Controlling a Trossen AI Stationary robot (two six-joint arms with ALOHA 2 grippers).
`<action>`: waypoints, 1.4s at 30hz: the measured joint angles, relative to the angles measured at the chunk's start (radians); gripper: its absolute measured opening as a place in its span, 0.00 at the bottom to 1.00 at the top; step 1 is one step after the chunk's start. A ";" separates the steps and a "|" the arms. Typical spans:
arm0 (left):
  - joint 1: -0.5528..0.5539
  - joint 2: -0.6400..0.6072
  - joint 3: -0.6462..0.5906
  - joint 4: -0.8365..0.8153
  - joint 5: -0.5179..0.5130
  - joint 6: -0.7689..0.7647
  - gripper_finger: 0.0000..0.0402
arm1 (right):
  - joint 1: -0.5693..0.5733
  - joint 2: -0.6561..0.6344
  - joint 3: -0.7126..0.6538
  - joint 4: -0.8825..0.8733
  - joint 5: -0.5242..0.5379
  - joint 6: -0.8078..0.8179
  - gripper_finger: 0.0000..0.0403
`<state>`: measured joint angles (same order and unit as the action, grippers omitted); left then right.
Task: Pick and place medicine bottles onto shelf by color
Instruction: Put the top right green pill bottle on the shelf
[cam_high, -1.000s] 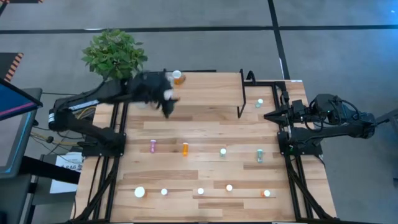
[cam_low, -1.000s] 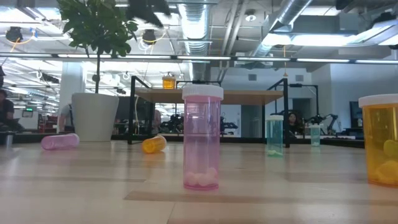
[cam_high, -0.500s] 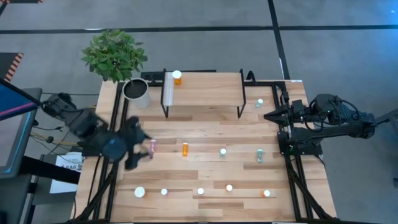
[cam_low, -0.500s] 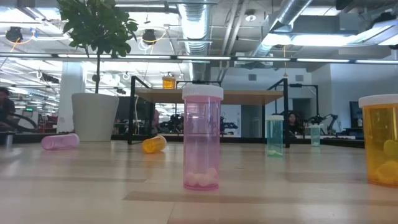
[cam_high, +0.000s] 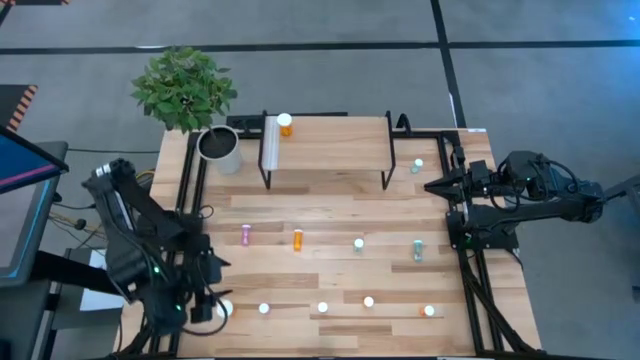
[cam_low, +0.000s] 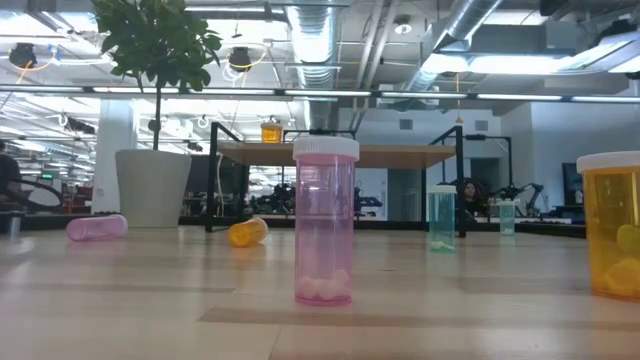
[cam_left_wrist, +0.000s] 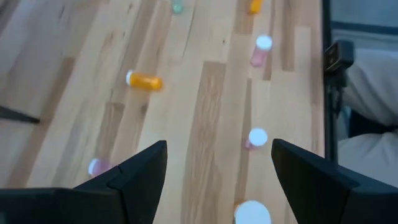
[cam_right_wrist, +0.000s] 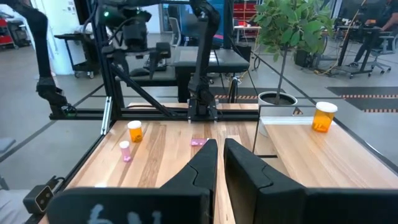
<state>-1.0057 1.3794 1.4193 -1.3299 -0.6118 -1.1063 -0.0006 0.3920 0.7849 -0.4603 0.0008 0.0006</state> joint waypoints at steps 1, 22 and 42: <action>-0.003 0.015 0.000 -0.002 0.007 -0.008 0.69 | 0.000 0.000 0.000 0.000 0.000 0.000 0.14; -0.011 -0.220 -0.470 0.738 -0.157 0.310 0.69 | 0.000 0.000 0.000 0.000 0.000 0.000 0.14; 0.094 -0.457 -0.691 1.289 -0.243 0.889 0.69 | 0.000 0.000 0.000 -0.004 0.000 -0.029 0.14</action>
<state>-0.9114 0.9227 0.7280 -0.0404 -0.8550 -0.2177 -0.0006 0.3923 0.7849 -0.4643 0.0010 -0.0285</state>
